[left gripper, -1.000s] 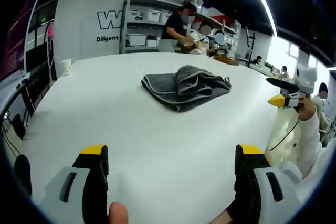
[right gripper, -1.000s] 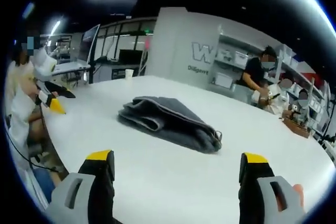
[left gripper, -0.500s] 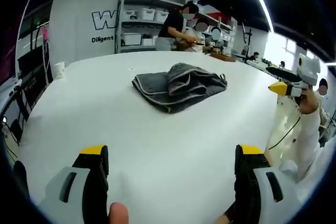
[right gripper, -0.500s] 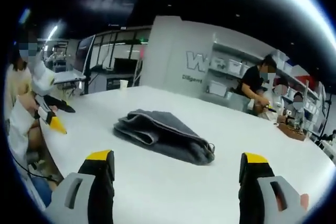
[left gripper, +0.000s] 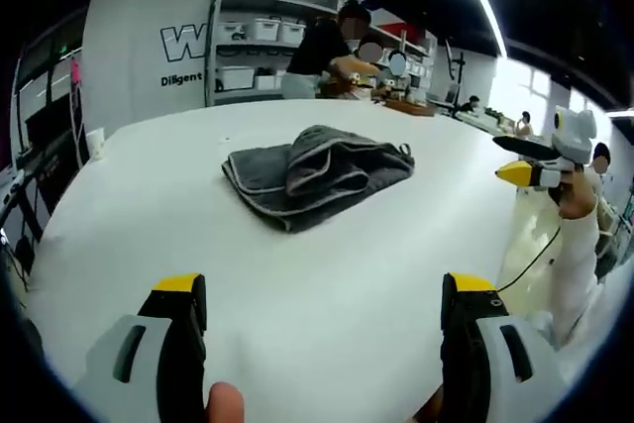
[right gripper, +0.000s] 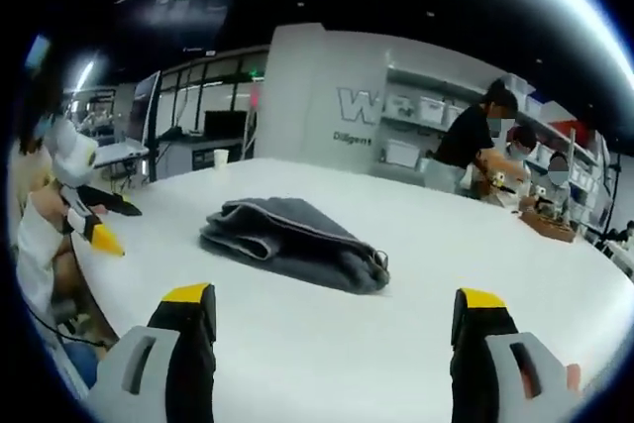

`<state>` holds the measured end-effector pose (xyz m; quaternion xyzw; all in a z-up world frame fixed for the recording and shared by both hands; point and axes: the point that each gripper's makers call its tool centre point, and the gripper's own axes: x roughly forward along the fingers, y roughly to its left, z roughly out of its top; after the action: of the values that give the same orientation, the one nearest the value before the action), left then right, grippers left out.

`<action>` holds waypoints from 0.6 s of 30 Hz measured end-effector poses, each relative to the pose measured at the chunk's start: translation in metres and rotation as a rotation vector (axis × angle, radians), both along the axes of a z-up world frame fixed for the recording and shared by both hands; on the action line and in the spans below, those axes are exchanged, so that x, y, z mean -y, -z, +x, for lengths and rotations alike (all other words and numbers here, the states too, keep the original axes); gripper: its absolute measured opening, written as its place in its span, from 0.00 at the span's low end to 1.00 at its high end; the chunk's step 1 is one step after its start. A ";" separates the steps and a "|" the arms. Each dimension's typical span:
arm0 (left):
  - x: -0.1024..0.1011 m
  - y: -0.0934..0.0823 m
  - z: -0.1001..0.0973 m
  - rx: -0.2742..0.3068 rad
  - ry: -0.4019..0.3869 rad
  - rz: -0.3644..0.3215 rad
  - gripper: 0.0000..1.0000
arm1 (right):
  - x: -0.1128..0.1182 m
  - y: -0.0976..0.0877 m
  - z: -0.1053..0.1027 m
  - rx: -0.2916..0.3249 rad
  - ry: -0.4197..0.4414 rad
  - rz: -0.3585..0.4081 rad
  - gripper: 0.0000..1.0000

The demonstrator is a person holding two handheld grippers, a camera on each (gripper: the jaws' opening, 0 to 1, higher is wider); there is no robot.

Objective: Open the folded towel by lifting each exposed corner and separating the folded layers until the towel lies flat within the target outline without major curled edges

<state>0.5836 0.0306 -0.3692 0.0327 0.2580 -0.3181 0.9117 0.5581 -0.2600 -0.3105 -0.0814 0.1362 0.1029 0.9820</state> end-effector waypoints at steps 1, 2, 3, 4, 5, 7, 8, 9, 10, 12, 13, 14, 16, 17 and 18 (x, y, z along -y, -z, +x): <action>0.004 0.001 -0.001 -0.001 0.011 0.001 0.97 | 0.000 0.000 -0.001 -0.001 0.001 0.004 0.99; 0.007 0.002 -0.002 -0.001 0.024 0.006 0.97 | 0.001 -0.001 -0.002 0.000 0.002 0.006 0.99; 0.010 0.003 -0.002 0.001 0.033 0.007 0.97 | 0.000 -0.003 -0.003 0.006 0.002 0.007 0.99; 0.012 0.004 -0.001 0.001 0.039 0.005 0.97 | 0.000 -0.004 -0.004 0.013 -0.001 0.011 0.99; 0.014 0.005 0.001 -0.002 0.043 0.002 0.97 | -0.002 -0.006 -0.005 0.018 -0.010 0.016 0.99; 0.018 0.006 0.004 -0.003 0.047 0.000 0.97 | -0.004 -0.008 -0.006 0.025 -0.018 0.028 0.99; 0.022 0.008 0.010 0.007 0.059 0.003 0.96 | -0.005 -0.012 -0.008 0.036 -0.024 0.036 0.99; 0.024 0.009 0.013 0.012 0.071 0.005 0.96 | -0.005 -0.014 -0.009 0.042 -0.026 0.039 0.99; 0.031 0.010 0.022 0.040 0.108 -0.007 0.95 | -0.006 -0.016 -0.010 0.050 -0.028 0.040 0.99; 0.040 0.016 0.035 0.036 0.142 -0.061 0.90 | -0.005 -0.019 -0.011 0.060 -0.028 0.043 0.99; 0.042 0.017 0.040 0.035 0.146 -0.092 0.88 | -0.005 -0.020 -0.012 0.062 -0.028 0.044 0.99; 0.043 0.020 0.049 0.024 0.134 -0.142 0.87 | -0.004 -0.021 -0.013 0.069 -0.029 0.044 0.99; 0.042 0.018 0.062 0.087 0.129 -0.163 0.87 | -0.003 -0.024 -0.015 0.075 -0.027 0.051 0.99; 0.041 0.018 0.066 0.112 0.130 -0.153 0.87 | -0.002 -0.026 -0.016 0.080 -0.026 0.055 0.99; 0.040 0.025 0.070 0.131 0.153 -0.102 0.86 | -0.002 -0.030 -0.017 0.094 -0.026 0.062 0.99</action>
<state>0.6531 -0.0095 -0.3940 0.0264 0.1781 -0.3967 0.9001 0.5412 -0.2583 -0.2807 -0.0576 0.0858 0.1160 0.9879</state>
